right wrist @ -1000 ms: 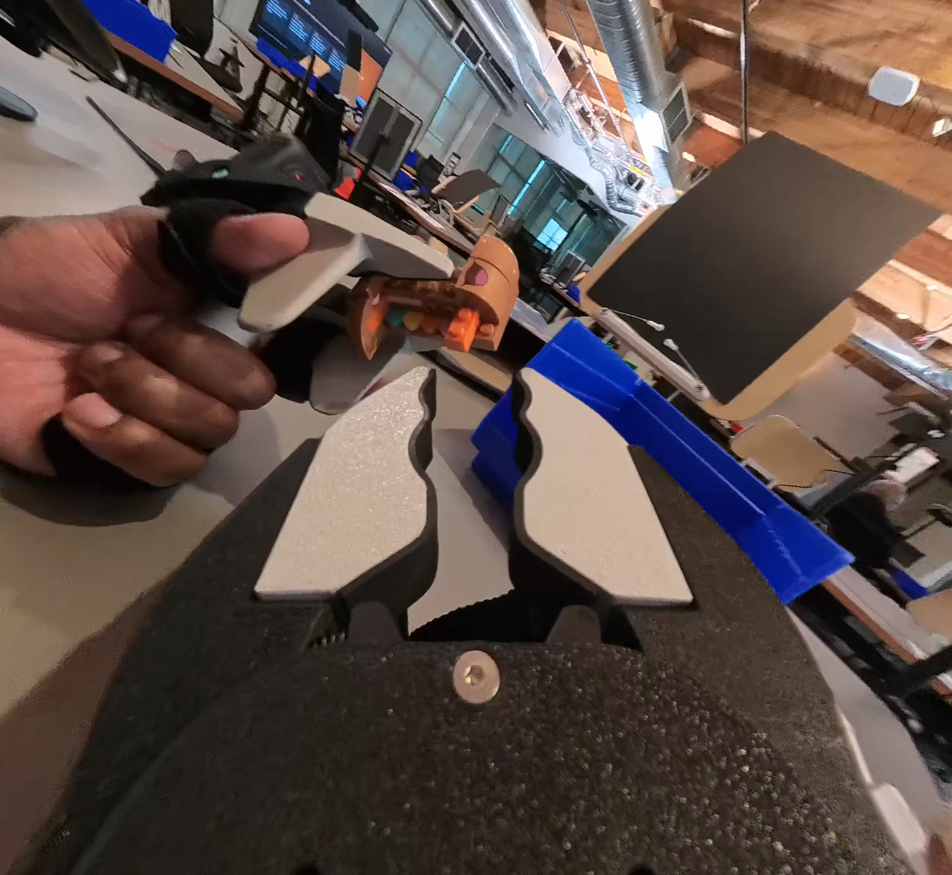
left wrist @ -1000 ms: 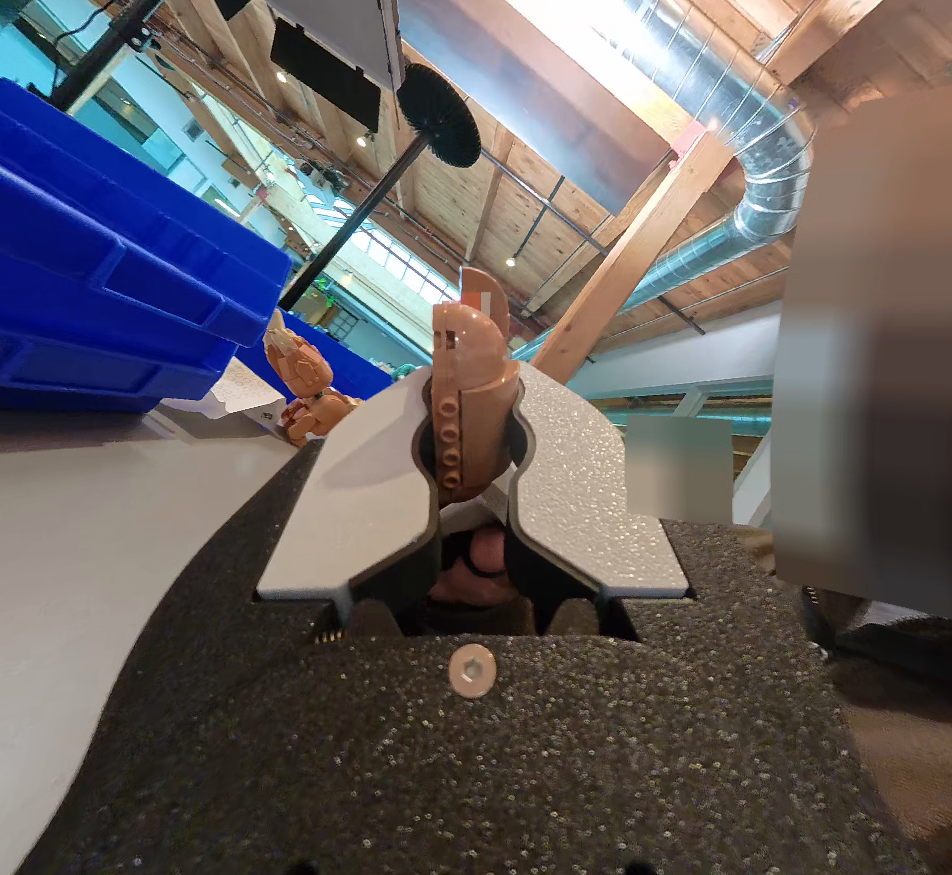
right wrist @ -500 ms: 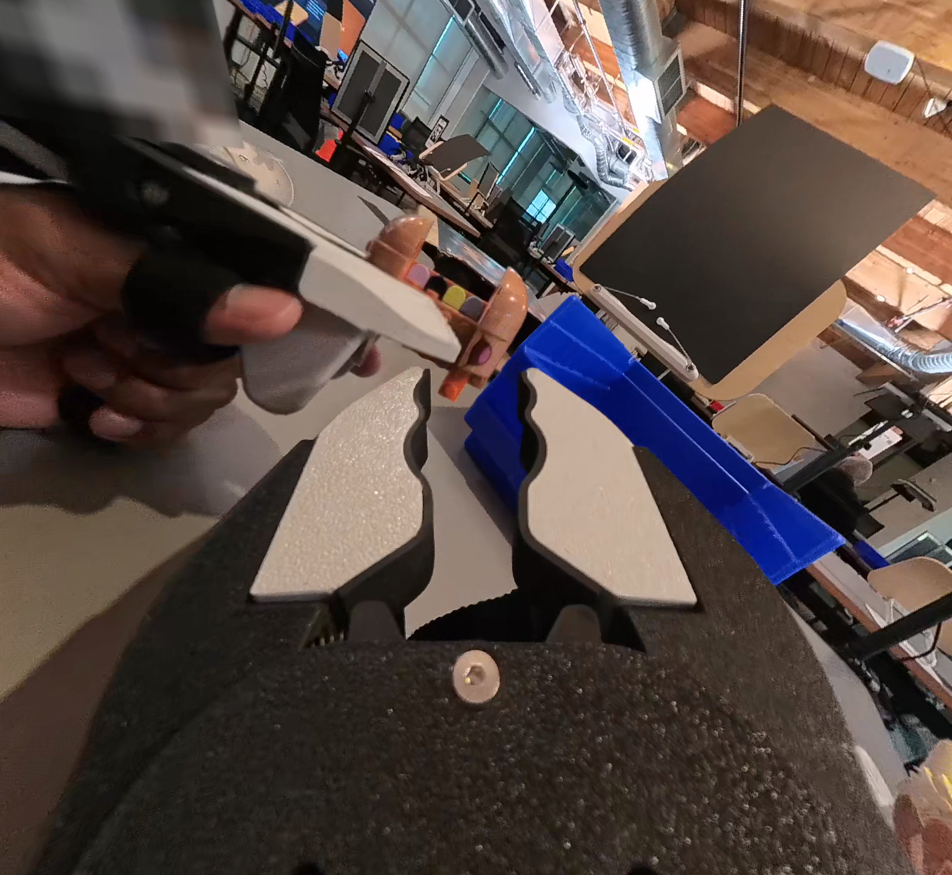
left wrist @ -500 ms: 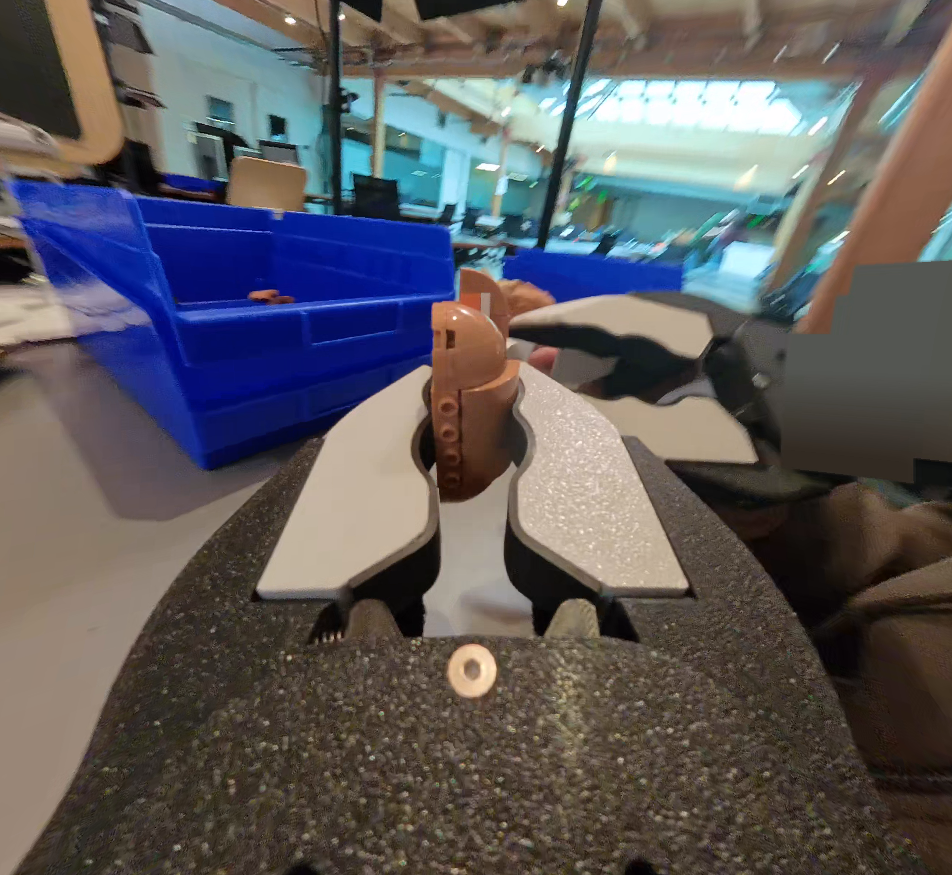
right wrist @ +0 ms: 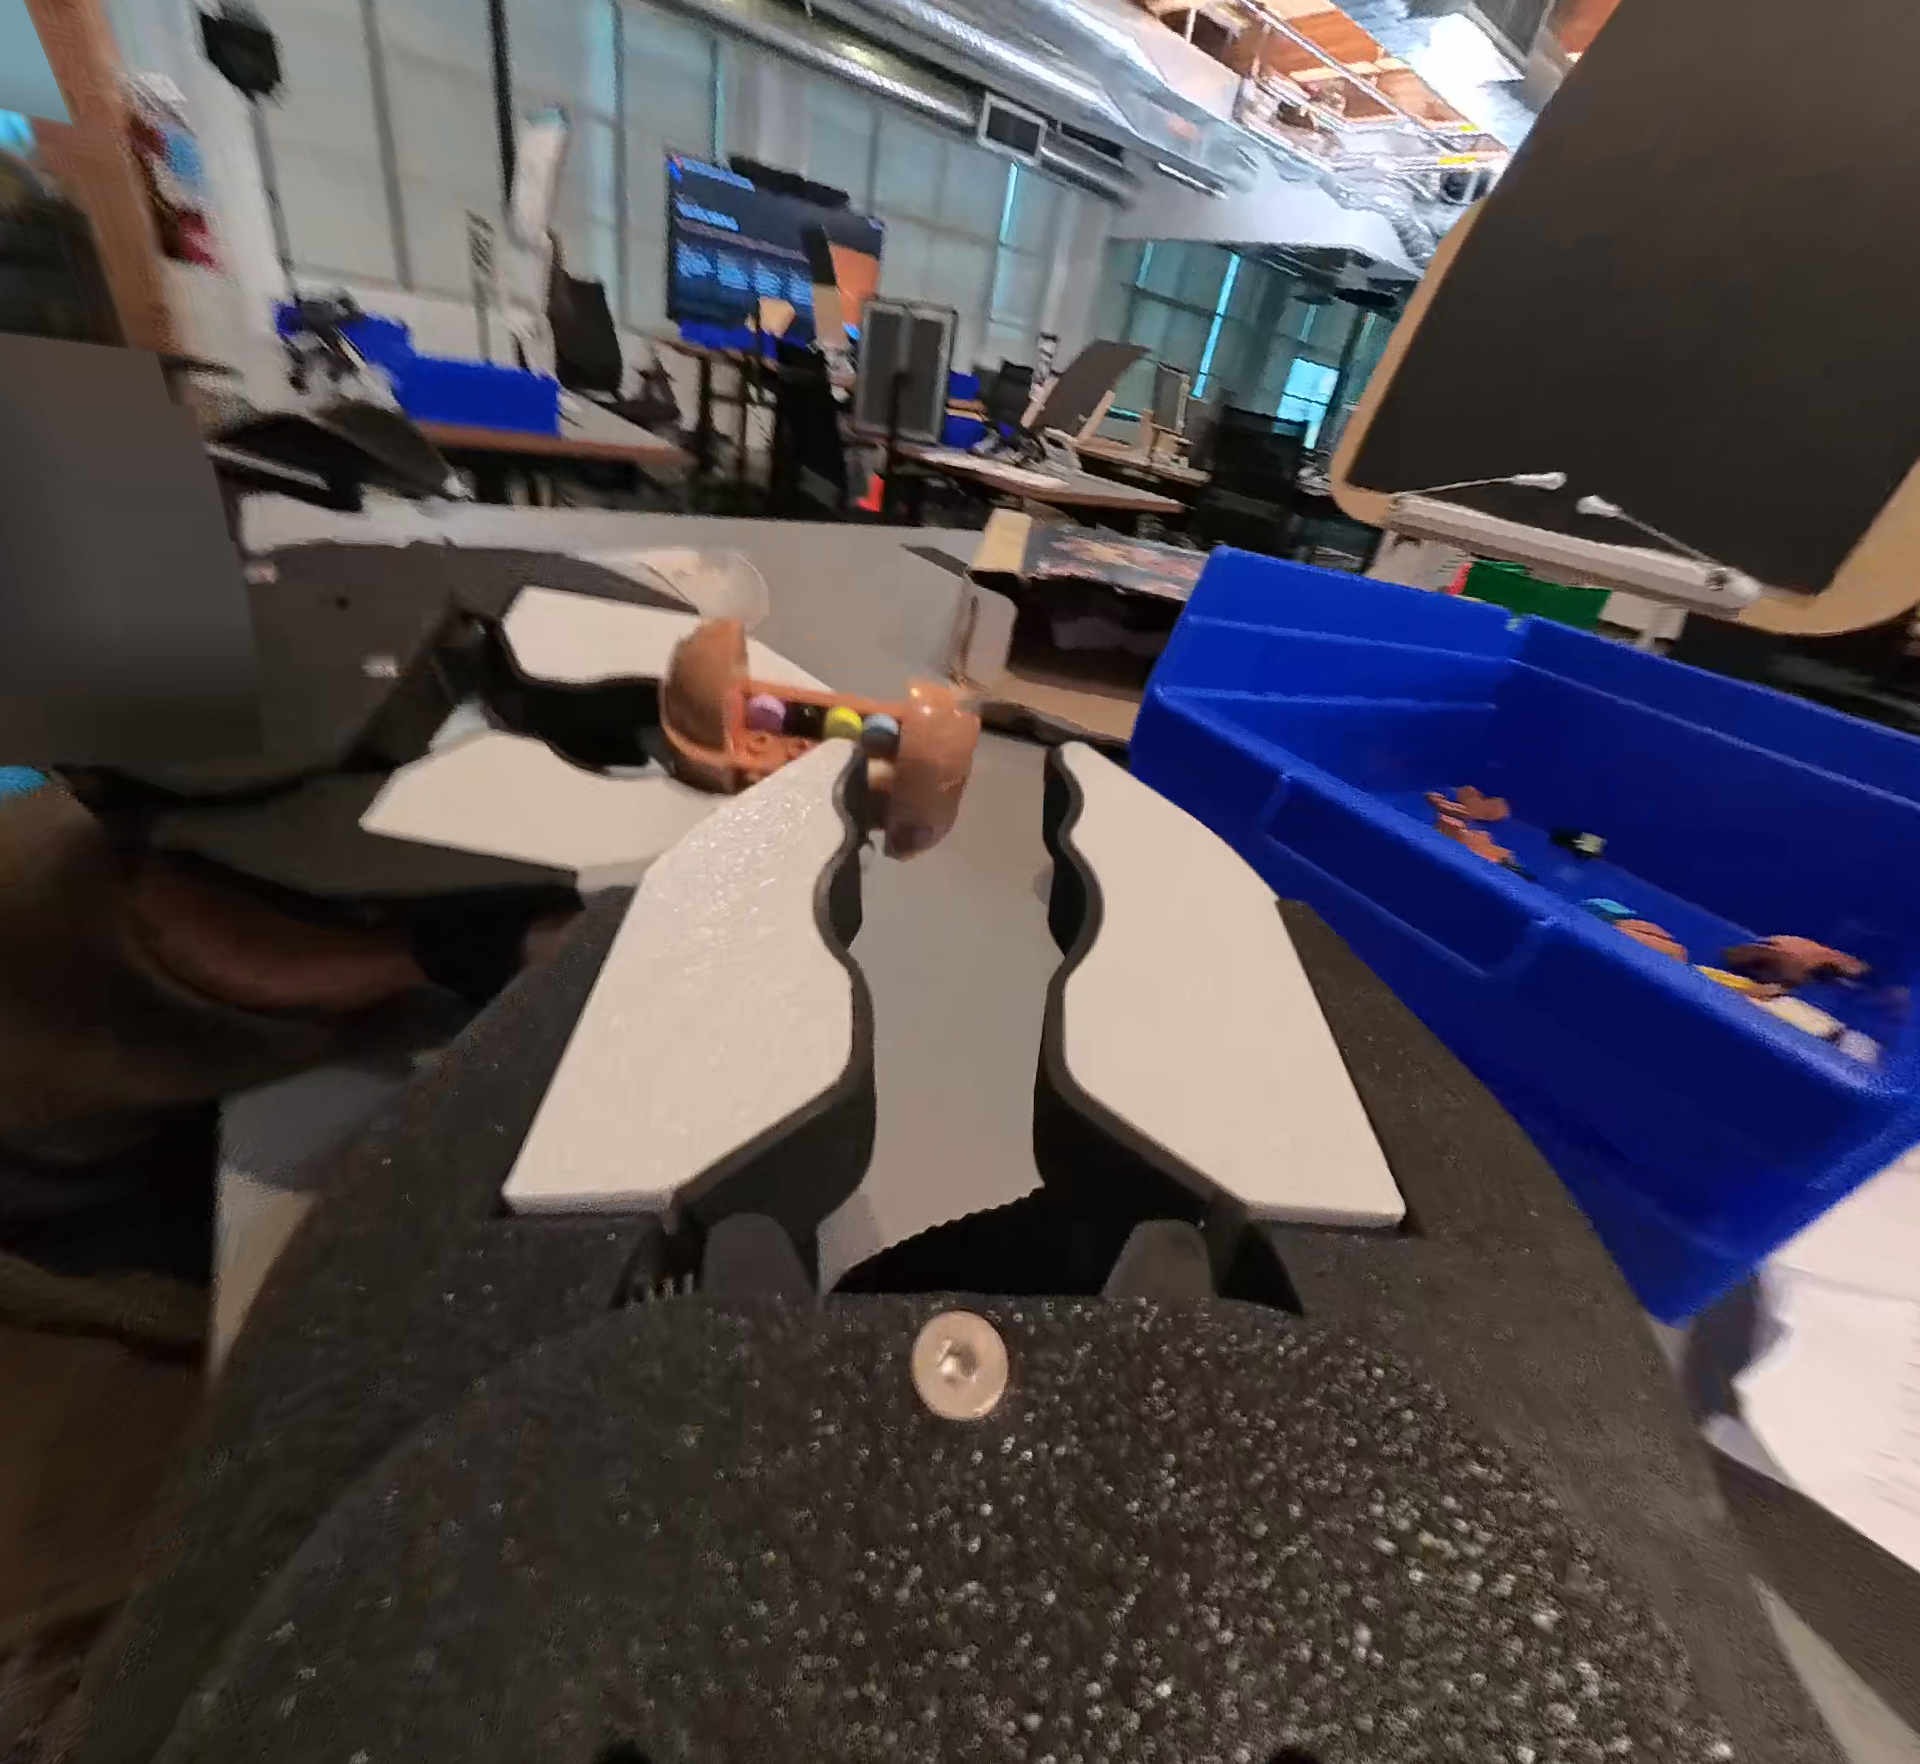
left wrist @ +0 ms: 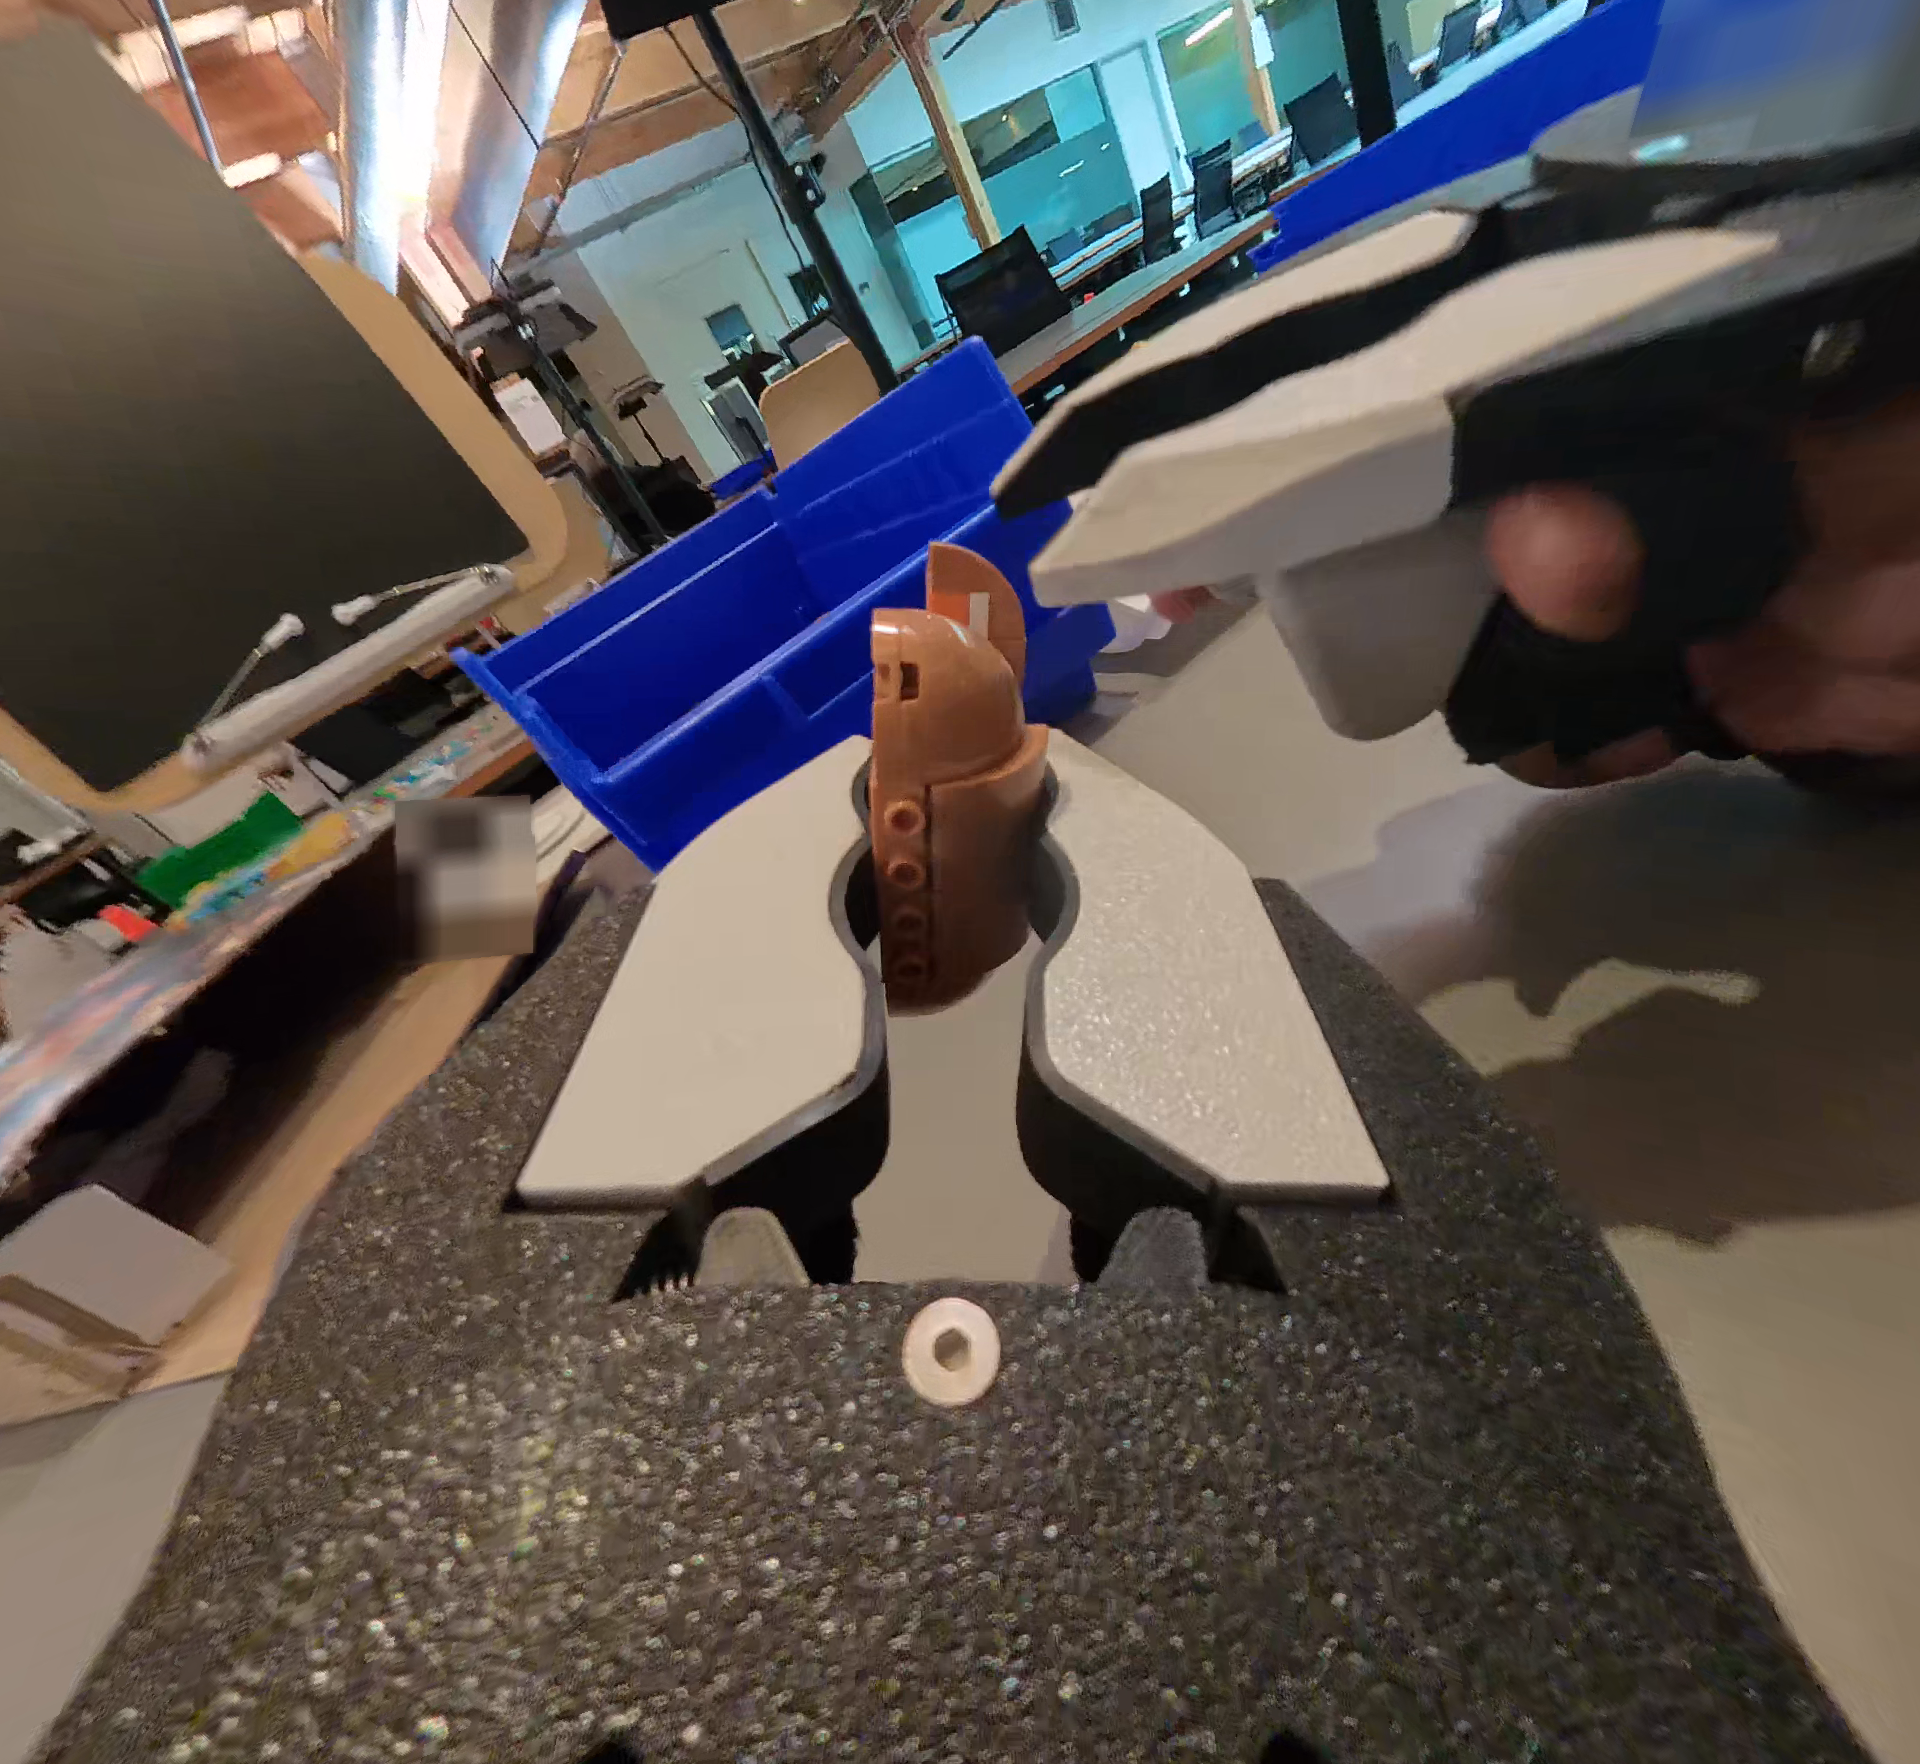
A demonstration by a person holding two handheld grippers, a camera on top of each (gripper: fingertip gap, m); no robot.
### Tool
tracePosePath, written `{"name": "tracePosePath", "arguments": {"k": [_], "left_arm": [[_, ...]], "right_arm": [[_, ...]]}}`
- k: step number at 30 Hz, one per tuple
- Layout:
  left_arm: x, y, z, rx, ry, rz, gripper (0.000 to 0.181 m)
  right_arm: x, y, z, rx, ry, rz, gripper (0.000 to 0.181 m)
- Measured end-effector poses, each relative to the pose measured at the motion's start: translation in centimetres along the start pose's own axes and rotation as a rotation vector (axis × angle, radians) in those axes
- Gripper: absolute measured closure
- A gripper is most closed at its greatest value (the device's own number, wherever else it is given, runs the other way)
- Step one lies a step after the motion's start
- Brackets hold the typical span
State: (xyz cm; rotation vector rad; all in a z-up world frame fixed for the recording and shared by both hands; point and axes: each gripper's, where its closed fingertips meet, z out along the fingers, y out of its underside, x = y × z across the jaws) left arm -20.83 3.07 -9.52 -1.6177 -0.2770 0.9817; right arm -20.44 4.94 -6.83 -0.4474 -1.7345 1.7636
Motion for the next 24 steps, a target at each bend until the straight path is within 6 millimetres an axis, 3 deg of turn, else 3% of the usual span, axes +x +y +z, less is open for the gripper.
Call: {"name": "tracePosePath", "arguments": {"k": [5,11,15,18,24], "left_arm": [[1.2,-1.2,-0.1,0.051,0.003,0.084,0.157],[1.8,-2.4,-0.4,0.102,-0.029,0.131,0.157],[0.9,-2.6,-0.7,0.078,-0.174,0.303,0.157],[0.6,-2.5,-0.8,0.062,-0.229,0.429,0.157],[-0.5,-2.2,-1.2,0.047,-0.271,0.705,0.157]], "right_arm": [[-0.3,-1.4,-0.1,0.093,-0.037,0.116,0.141],[-0.4,-2.2,0.4,0.137,0.013,0.13,0.146],[-0.5,-2.3,0.4,0.137,0.043,0.112,0.152],[-0.5,-2.1,0.3,0.129,0.037,0.193,0.152],[-2.0,-0.4,-0.4,0.021,-0.199,0.457,0.152]]}}
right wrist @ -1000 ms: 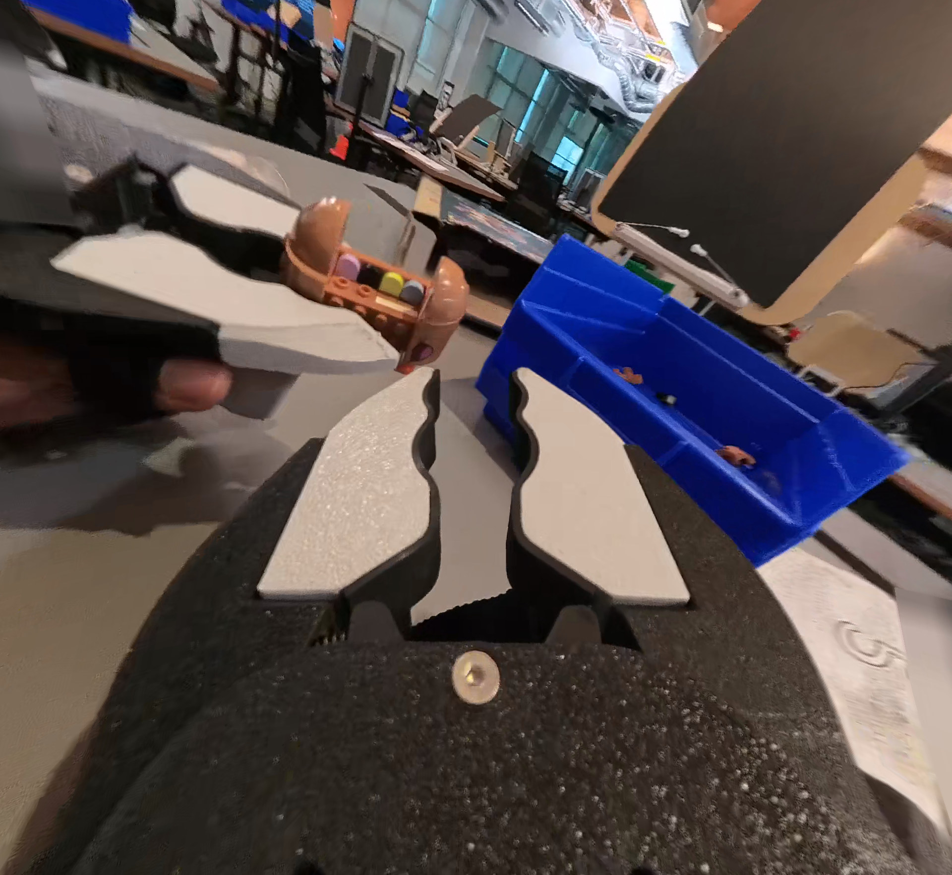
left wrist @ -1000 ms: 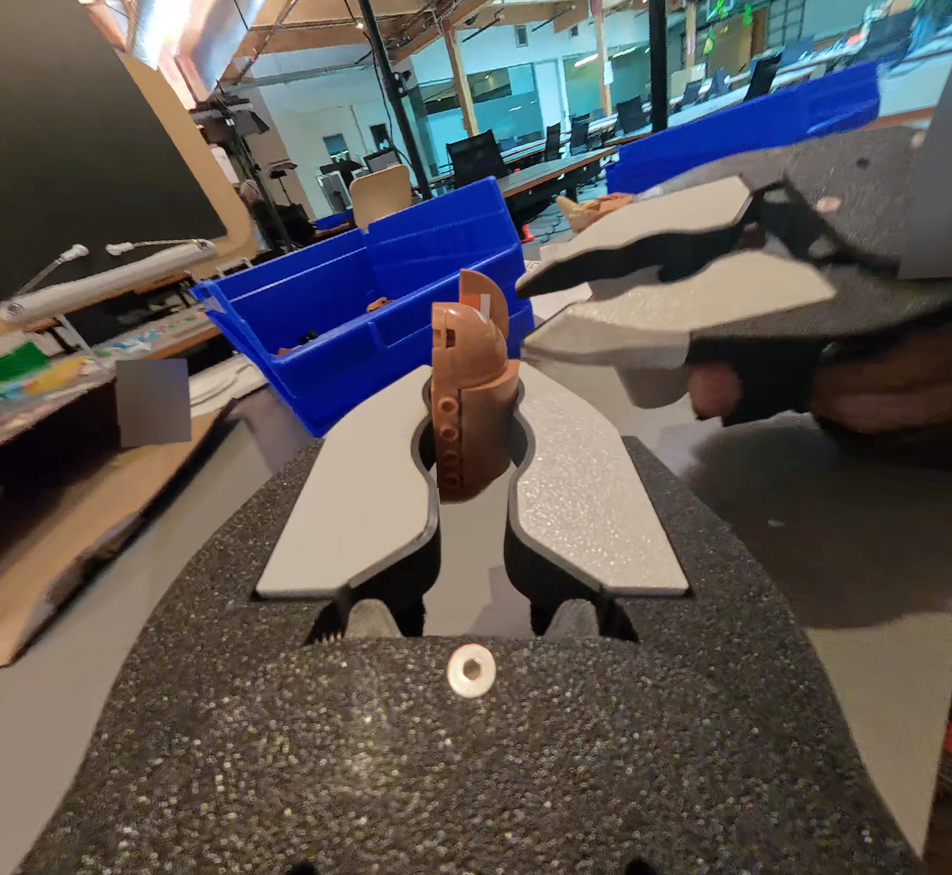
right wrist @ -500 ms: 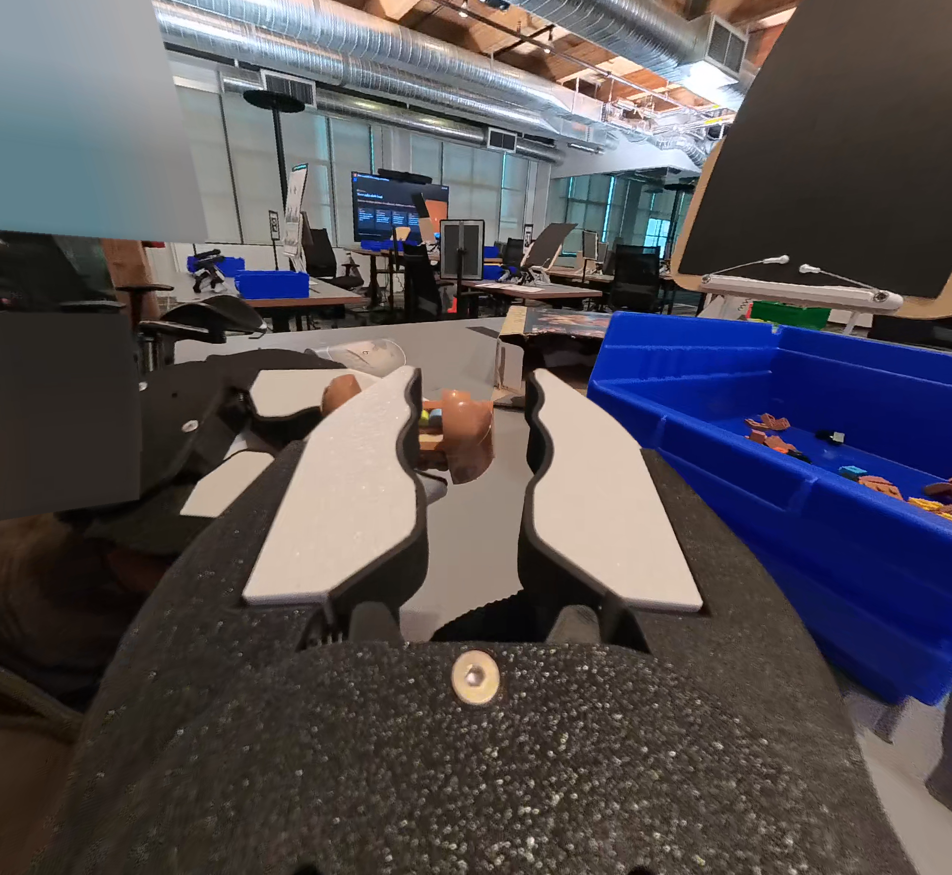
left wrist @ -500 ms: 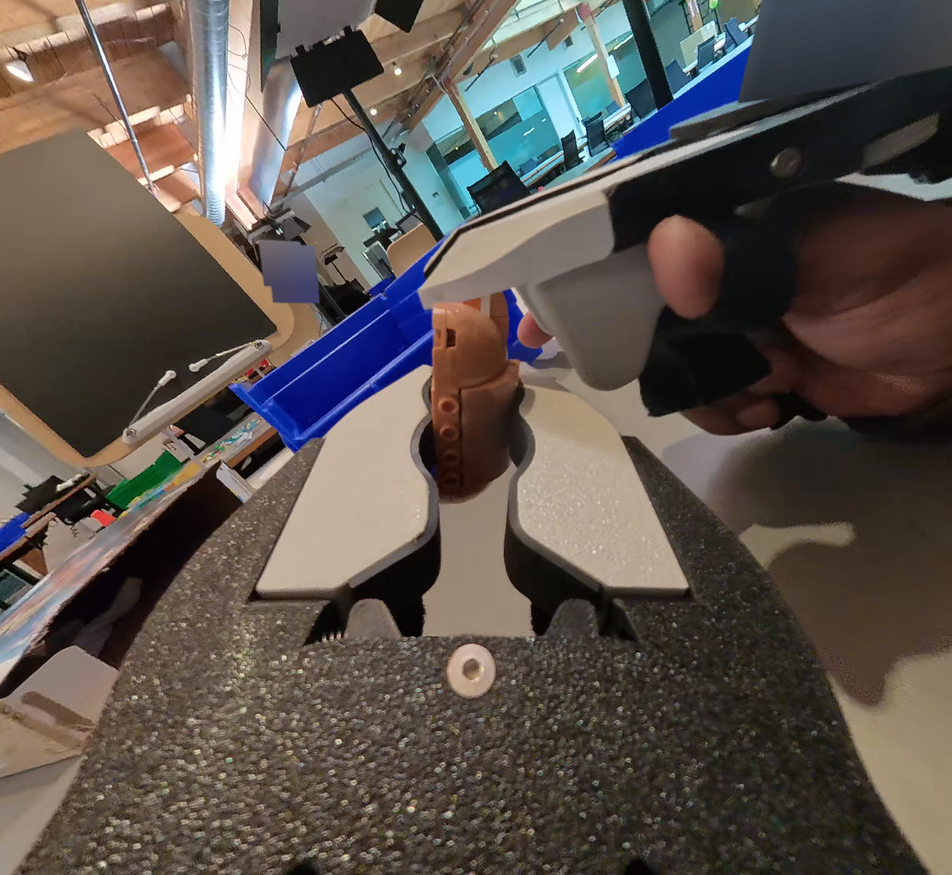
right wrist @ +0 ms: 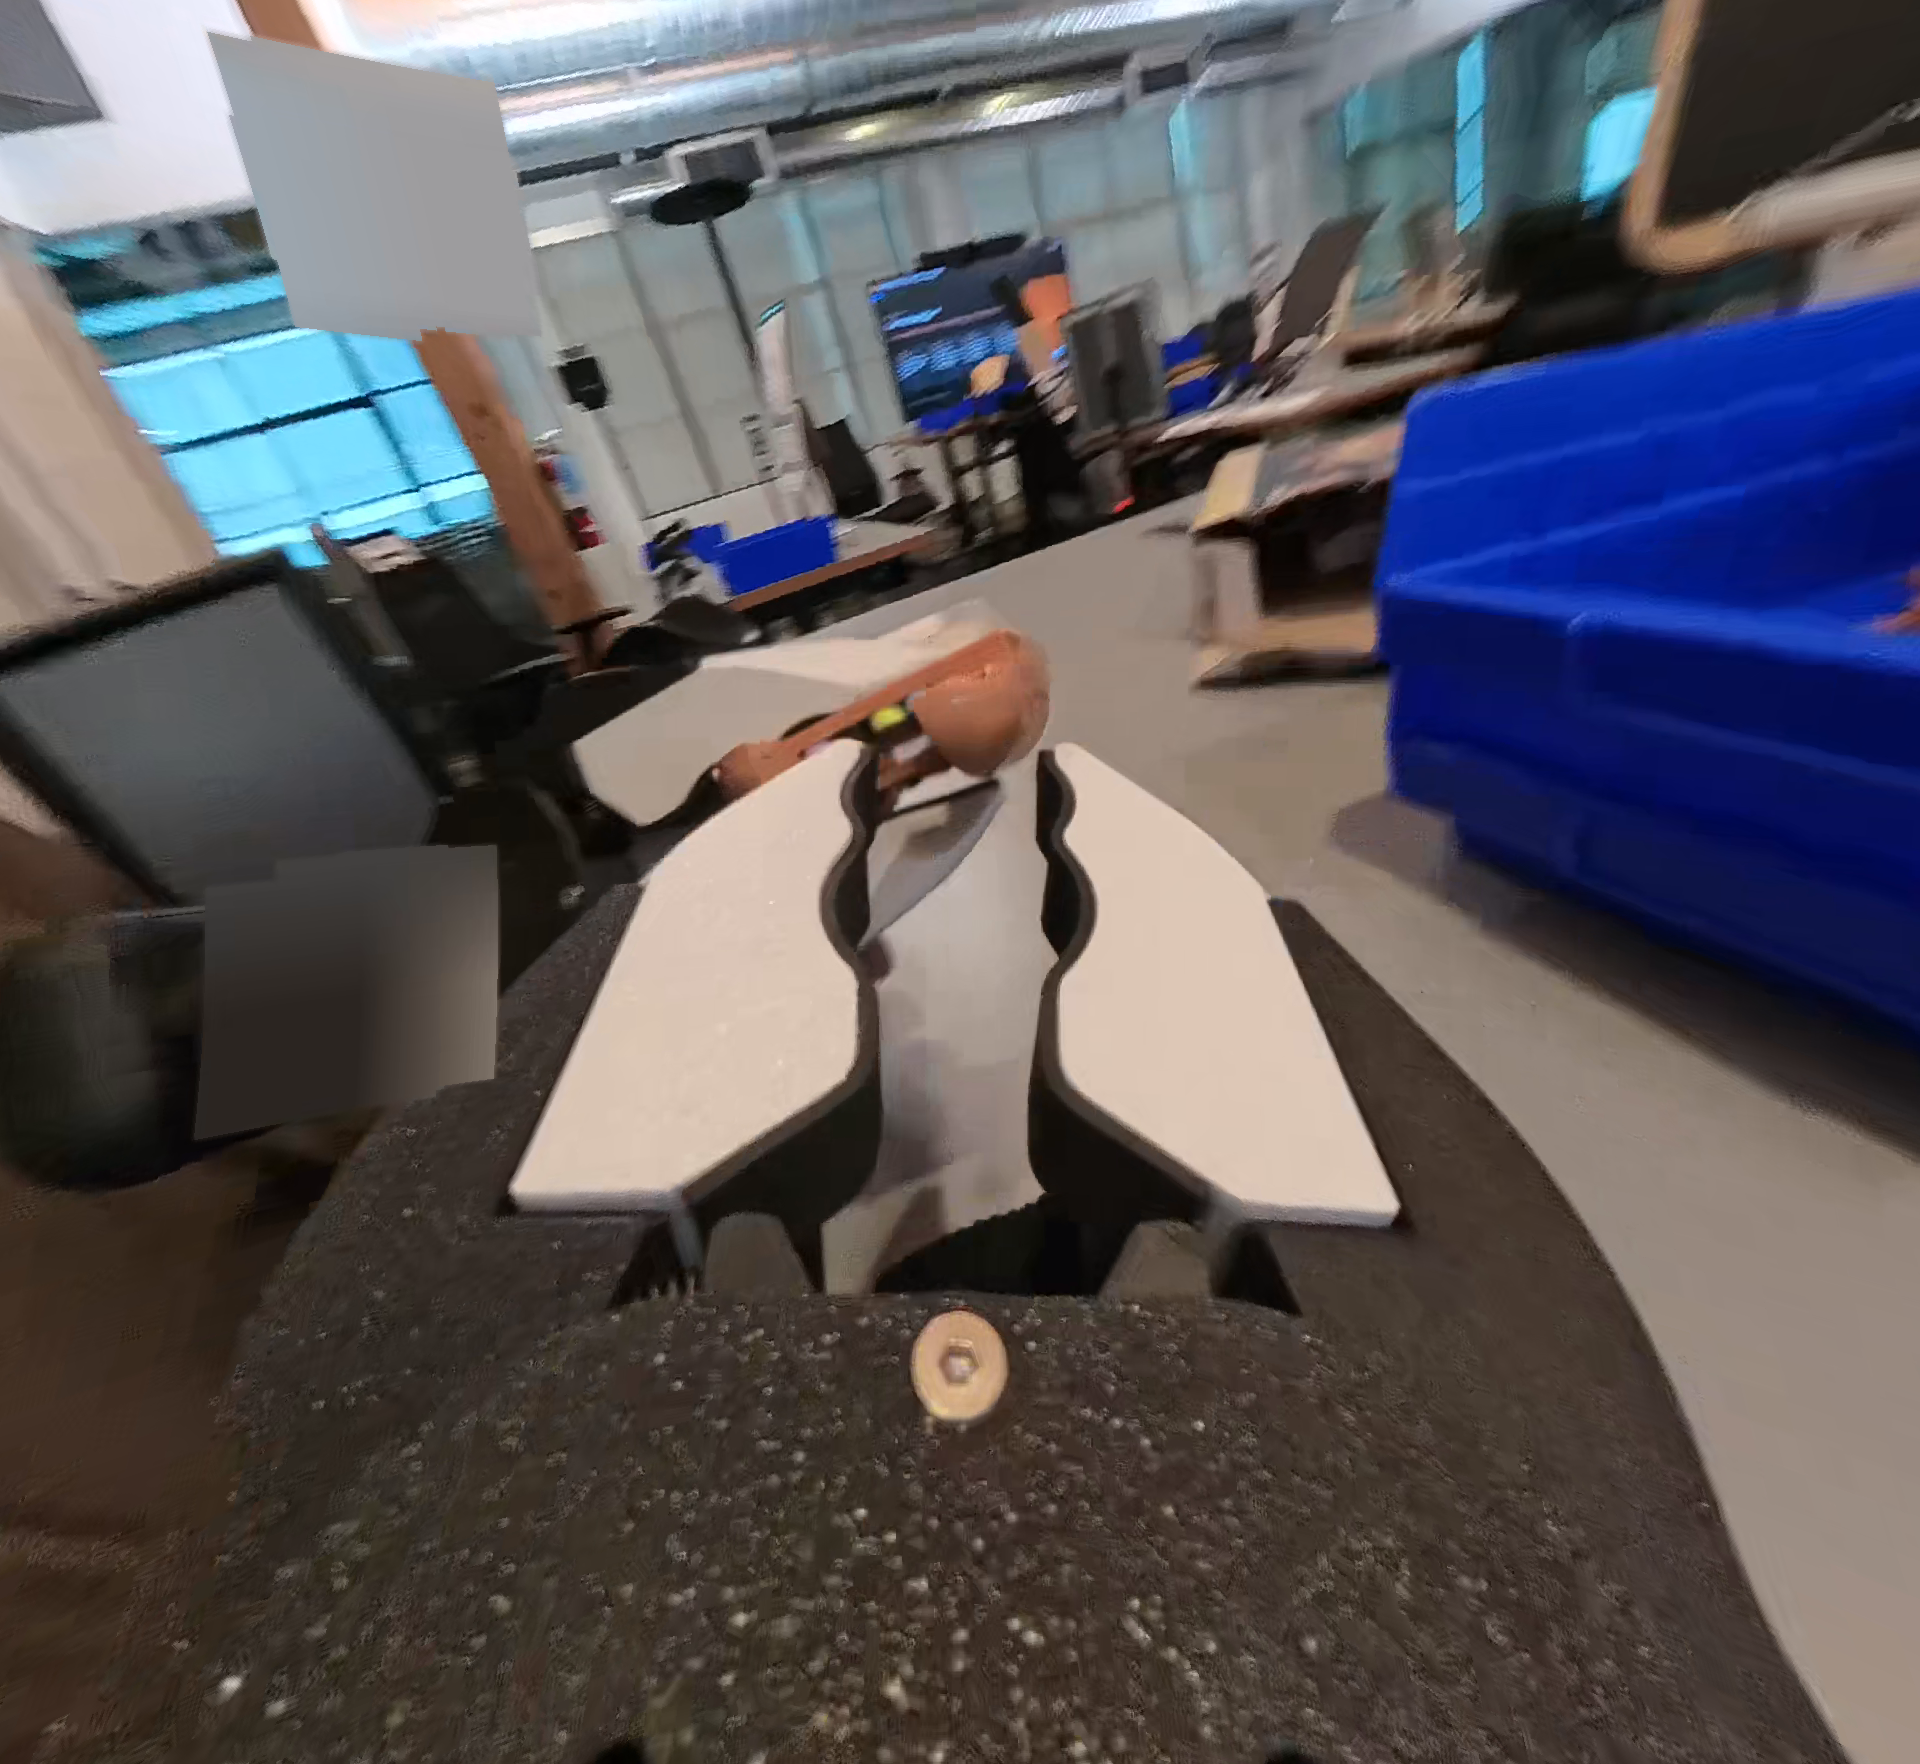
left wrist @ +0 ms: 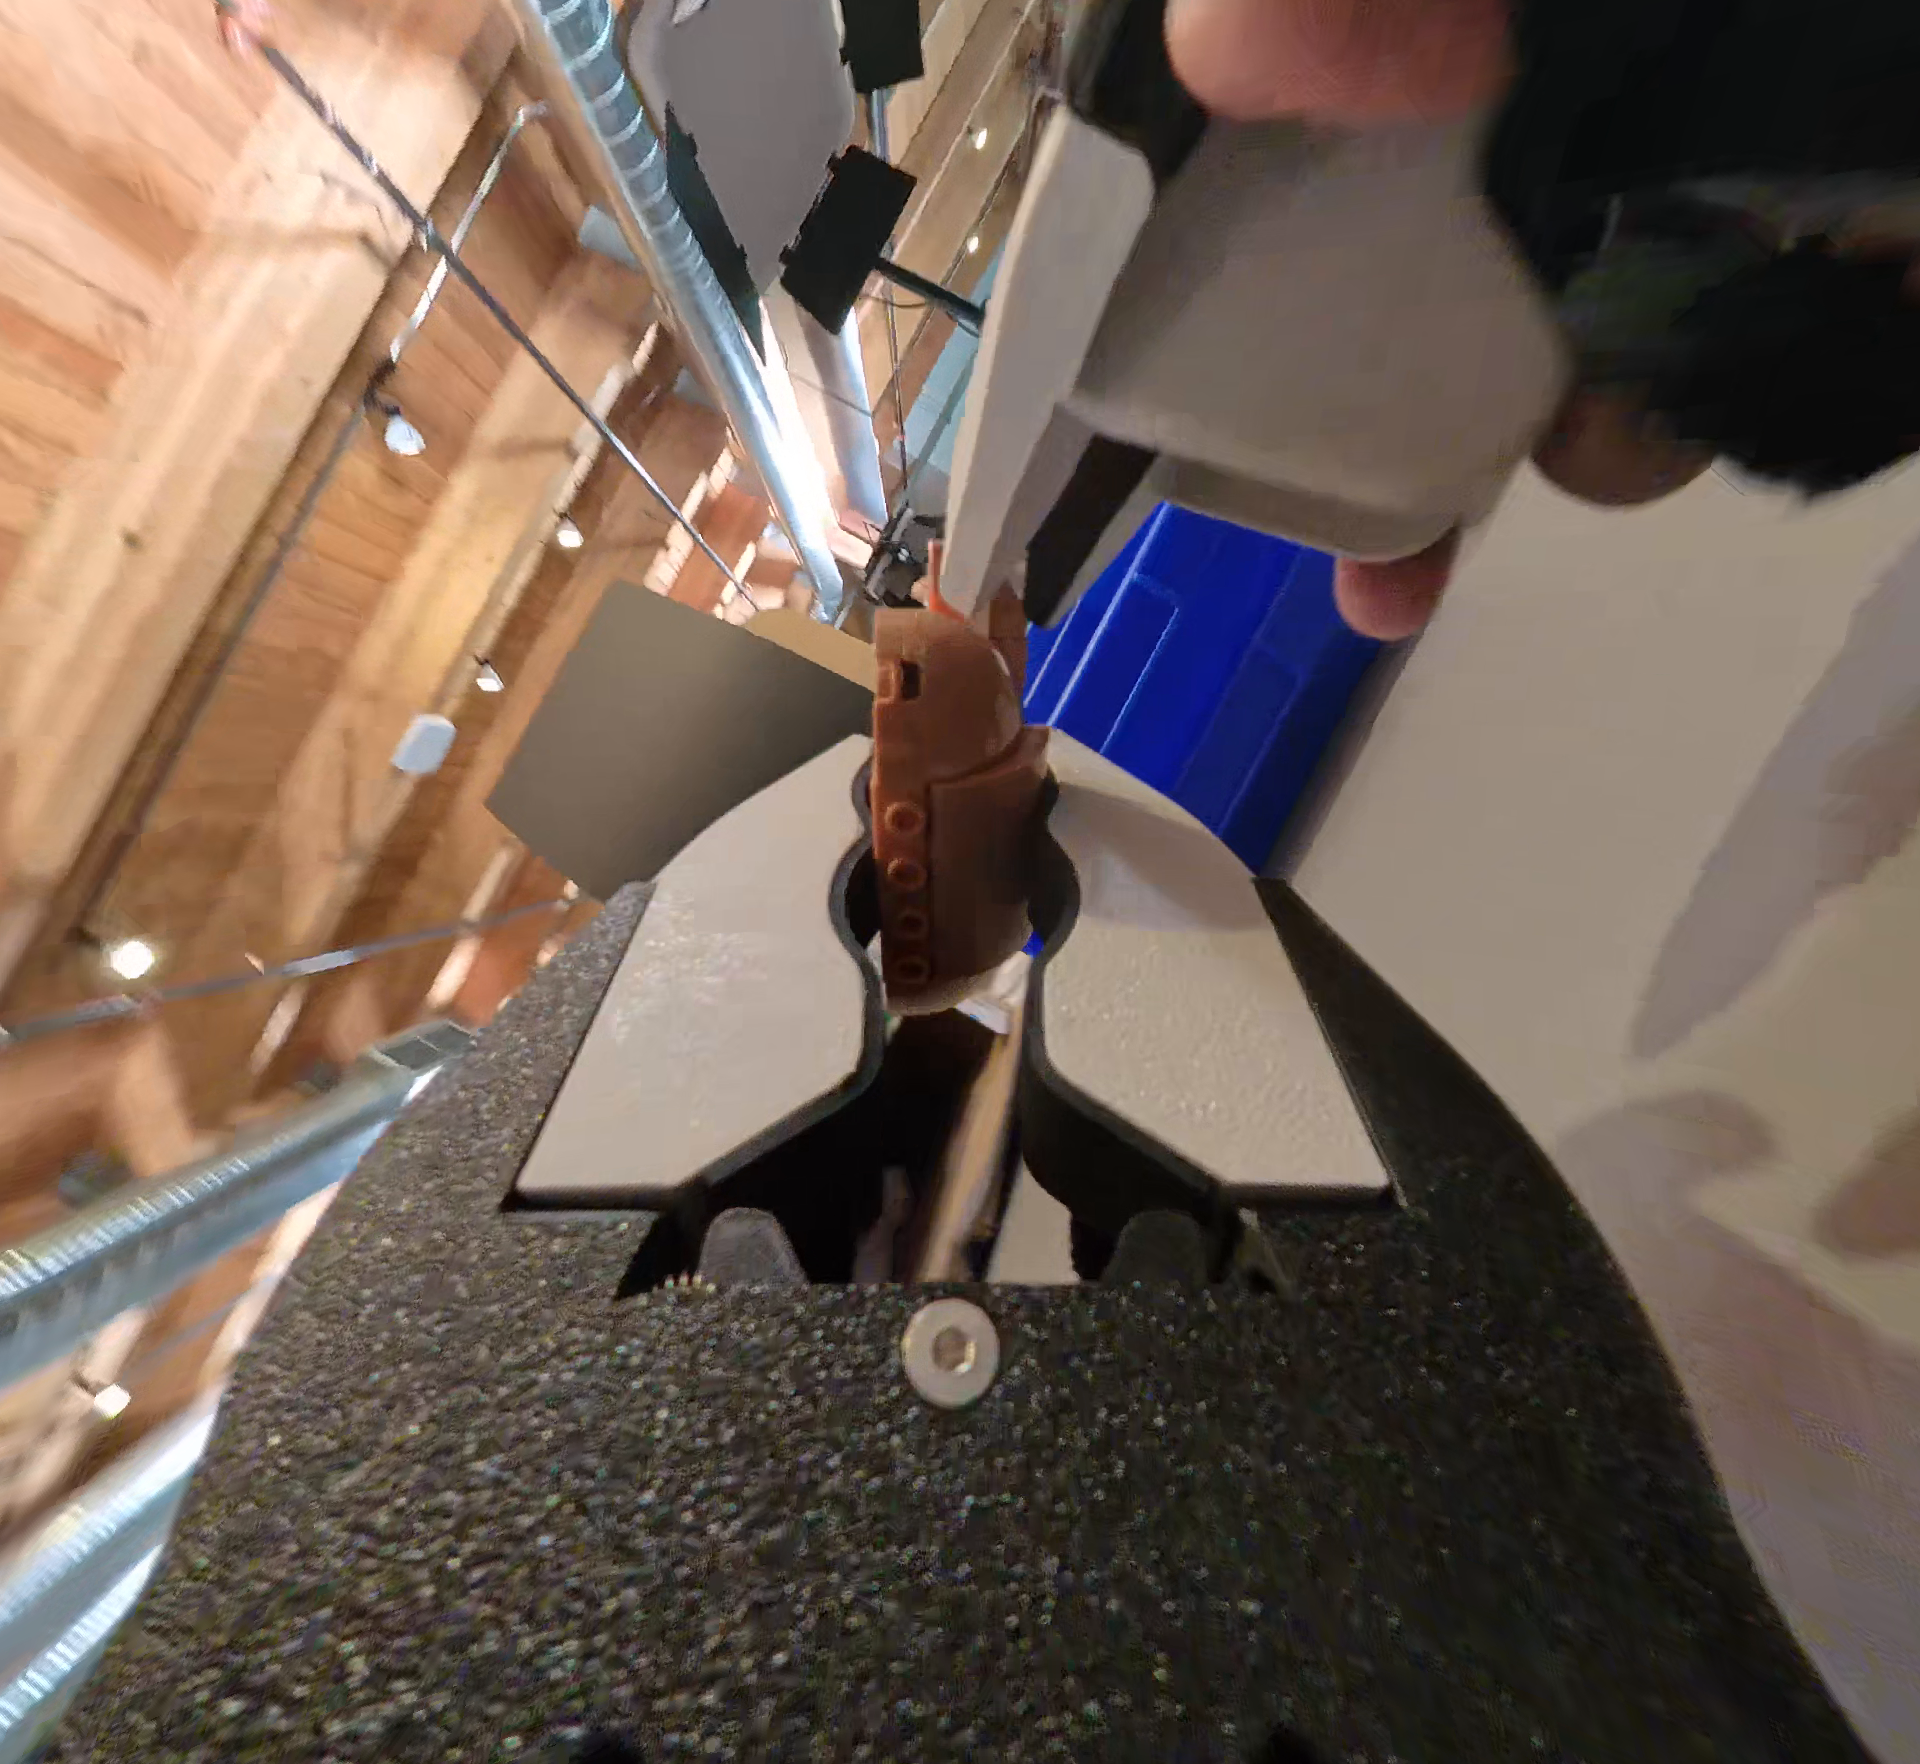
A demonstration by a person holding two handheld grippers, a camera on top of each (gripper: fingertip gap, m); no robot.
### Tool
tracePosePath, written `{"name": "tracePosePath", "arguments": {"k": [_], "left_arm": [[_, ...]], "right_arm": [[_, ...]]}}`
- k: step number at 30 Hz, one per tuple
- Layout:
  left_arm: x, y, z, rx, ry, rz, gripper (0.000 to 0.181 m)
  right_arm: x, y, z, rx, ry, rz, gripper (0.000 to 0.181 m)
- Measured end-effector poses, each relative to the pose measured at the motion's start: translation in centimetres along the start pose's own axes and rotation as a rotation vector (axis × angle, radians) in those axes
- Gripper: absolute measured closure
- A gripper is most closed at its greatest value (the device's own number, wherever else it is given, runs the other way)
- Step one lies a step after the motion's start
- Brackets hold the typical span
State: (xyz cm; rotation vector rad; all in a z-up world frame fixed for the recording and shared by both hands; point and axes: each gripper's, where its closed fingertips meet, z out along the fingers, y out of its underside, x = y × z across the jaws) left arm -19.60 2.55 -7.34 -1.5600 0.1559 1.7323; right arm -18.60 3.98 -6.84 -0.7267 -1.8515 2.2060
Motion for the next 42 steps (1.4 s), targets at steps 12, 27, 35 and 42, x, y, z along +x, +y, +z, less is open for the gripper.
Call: {"name": "tracePosePath", "arguments": {"k": [12,27,35,42], "left_arm": [[0.3,-1.2,-0.4,0.26,0.071,0.521,0.157],[0.6,-1.8,-1.6,0.396,0.05,0.611,0.157],[1.2,-1.5,-1.7,0.416,0.154,0.436,0.155],[1.5,-1.6,-1.7,0.43,0.215,0.318,0.154]], "right_arm": [[-1.6,1.5,-1.0,-0.189,-0.485,0.541,0.154],[-2.7,2.6,-0.8,-0.232,-0.533,0.441,0.16],[-2.7,3.4,-0.9,-0.275,-0.514,0.325,0.159],[-2.7,3.5,-1.1,-0.292,-0.516,0.285,0.159]]}}
